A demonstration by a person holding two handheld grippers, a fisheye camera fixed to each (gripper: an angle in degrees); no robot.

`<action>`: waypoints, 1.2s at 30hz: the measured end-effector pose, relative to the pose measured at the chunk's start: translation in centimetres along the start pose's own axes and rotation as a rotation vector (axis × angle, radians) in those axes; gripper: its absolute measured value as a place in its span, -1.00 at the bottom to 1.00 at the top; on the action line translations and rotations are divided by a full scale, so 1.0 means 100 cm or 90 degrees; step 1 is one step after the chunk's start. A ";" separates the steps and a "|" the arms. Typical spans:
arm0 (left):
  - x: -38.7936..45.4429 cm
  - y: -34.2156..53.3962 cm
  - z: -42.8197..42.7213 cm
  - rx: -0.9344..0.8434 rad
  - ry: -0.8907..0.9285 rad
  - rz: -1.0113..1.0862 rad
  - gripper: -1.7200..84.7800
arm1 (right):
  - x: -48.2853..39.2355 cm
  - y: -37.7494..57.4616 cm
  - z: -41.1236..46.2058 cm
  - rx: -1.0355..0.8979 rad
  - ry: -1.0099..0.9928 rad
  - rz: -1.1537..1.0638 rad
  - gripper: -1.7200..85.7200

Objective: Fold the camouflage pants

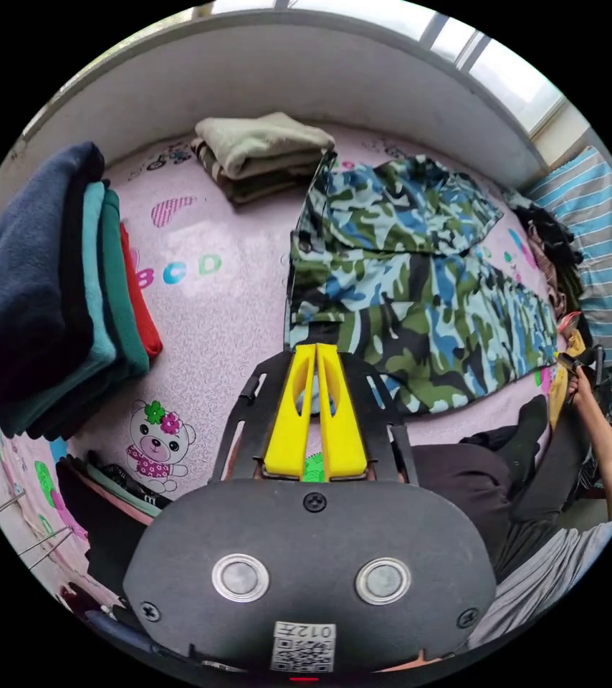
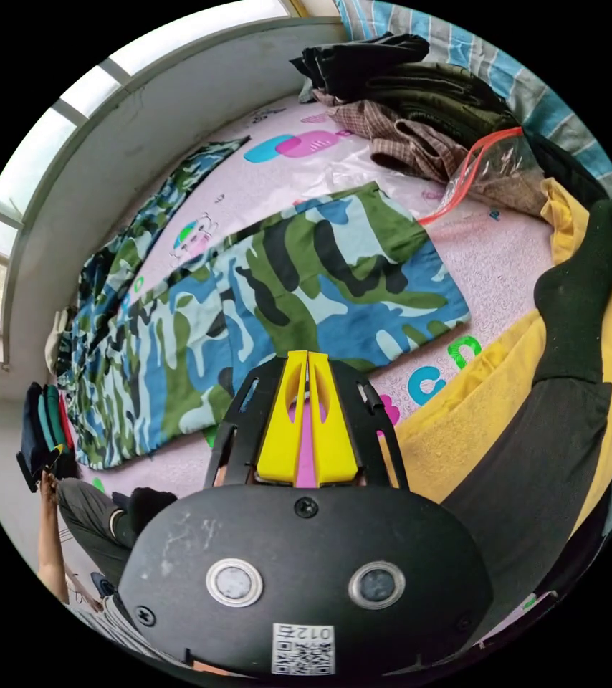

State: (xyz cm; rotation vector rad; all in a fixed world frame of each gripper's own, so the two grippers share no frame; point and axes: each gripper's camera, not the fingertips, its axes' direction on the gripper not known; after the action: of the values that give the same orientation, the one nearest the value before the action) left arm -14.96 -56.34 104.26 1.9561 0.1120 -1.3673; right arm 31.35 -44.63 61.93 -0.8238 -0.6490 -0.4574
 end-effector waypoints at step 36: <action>0.011 -0.088 -0.004 0.187 0.080 -0.035 -0.96 | -0.026 -0.096 0.167 -0.041 0.160 -0.123 -0.98</action>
State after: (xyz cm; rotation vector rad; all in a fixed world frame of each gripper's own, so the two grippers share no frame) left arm -18.21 -50.10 98.86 2.2981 0.0251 -1.3572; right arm 17.85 -36.94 73.61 -0.7518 -0.4848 -0.7478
